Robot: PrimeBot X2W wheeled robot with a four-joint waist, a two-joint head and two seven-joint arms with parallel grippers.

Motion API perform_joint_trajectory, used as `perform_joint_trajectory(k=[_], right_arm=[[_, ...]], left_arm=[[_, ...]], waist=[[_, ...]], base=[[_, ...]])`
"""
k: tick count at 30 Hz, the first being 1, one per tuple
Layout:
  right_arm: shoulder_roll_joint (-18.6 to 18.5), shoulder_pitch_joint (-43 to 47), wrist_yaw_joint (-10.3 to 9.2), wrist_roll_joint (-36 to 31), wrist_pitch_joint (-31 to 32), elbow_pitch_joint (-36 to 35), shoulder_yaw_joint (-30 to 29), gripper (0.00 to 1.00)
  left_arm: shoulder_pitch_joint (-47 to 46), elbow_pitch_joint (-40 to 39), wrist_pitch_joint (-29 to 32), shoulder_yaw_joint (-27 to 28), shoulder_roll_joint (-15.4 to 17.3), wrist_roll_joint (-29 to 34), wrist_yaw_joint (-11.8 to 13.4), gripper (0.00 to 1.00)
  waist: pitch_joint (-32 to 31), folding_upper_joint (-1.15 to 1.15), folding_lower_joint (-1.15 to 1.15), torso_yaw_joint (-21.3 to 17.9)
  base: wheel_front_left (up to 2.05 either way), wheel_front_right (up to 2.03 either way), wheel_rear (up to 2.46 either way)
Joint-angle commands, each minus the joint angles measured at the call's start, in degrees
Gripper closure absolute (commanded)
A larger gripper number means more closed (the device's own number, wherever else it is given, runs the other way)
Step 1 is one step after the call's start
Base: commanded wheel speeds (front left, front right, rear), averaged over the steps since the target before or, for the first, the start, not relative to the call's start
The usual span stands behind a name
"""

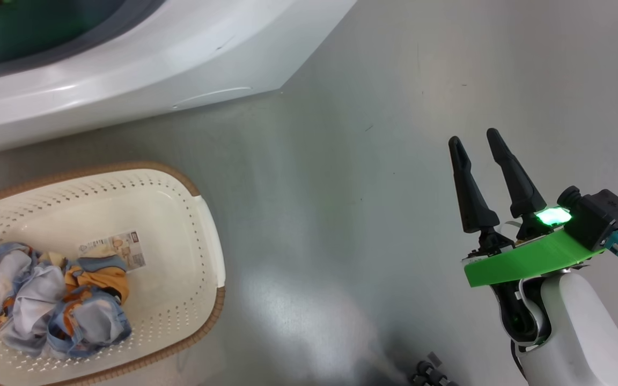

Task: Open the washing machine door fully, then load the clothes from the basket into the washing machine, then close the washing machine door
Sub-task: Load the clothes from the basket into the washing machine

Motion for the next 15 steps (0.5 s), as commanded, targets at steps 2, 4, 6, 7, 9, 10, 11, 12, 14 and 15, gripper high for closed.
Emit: perform_joint_trajectory(k=[2, 4, 6, 7, 9, 10, 11, 12, 14, 15], right_arm=[[-0.1, 0.5, 0.09, -0.1, -0.3, -1.3, 0.7, 0.0], [-0.1, 0.3, 0.09, -0.1, -0.3, -1.3, 0.7, 0.0], [-0.2, 0.2, 0.09, -0.2, -0.3, -1.3, 0.7, 0.0], [-0.3, 0.2, 0.09, -0.3, -0.3, -1.2, 0.7, 0.0], [-0.5, 0.1, 0.09, -0.3, -0.3, -1.1, 0.7, 0.0], [-0.6, 0.1, 0.09, -0.3, -0.3, -1.1, 0.7, 0.0], [-0.7, 0.0, 0.09, -0.3, -0.3, -1.1, 0.7, 0.0], [-0.7, 0.1, 0.09, -0.4, -0.3, -1.0, 0.7, 0.0], [-0.9, 0.1, 0.09, -0.4, -0.3, -1.0, 0.6, 0.0], [-1.0, 0.2, 0.09, -0.4, -0.3, -0.9, 0.6, 0.0]], left_arm=[[-1.3, -0.3, -0.7, 0.2, 1.9, -0.4, -0.5, 0.0], [-1.3, 0.6, -1.5, 0.0, 1.7, -0.4, -0.8, 0.0], [-1.4, 1.3, -2.6, -0.3, 1.1, -0.6, -1.1, 0.0], [-1.4, 1.6, -3.1, -0.5, 0.8, -0.6, -1.3, 0.0], [-1.3, 2.0, -4.2, -0.8, 0.4, -0.6, -1.8, 0.0], [-1.1, 2.3, -4.5, -1.1, 0.3, -0.6, -1.9, 0.0], [-0.9, 2.4, -5.0, -1.3, 0.1, -0.5, -2.1, 0.0], [-0.7, 2.6, -5.4, -1.4, -0.1, -0.6, -2.2, 0.0], [0.1, 2.8, -6.1, -1.7, -0.4, -0.7, -2.6, 0.0], [0.5, 2.8, -6.5, -1.8, -0.6, -0.8, -2.7, 0.0]], waist=[[-0.1, 0.0, 0.0, 0.3], [-0.2, 0.0, 0.0, 0.7], [-0.4, 0.0, 0.0, 1.2], [-0.6, 0.0, 0.0, 1.5], [-1.0, 0.0, 0.0, 2.0], [-1.2, 0.0, 0.0, 2.2], [-1.5, 0.0, 0.0, 2.5], [-1.8, 0.0, 0.0, 2.7], [-2.5, 0.0, 0.0, 3.2], [-2.8, 0.0, 0.0, 3.4]], base=[[0.0, 0.0, 0.0], [0.0, 0.0, 0.0], [0.0, 0.0, 0.0], [0.0, 0.0, 0.0], [0.0, 0.0, 0.0], [0.0, 0.0, 0.0], [0.0, 0.0, 0.0], [0.0, 0.0, 0.0], [0.0, 0.0, 0.0], [0.0, 0.0, 0.0]])
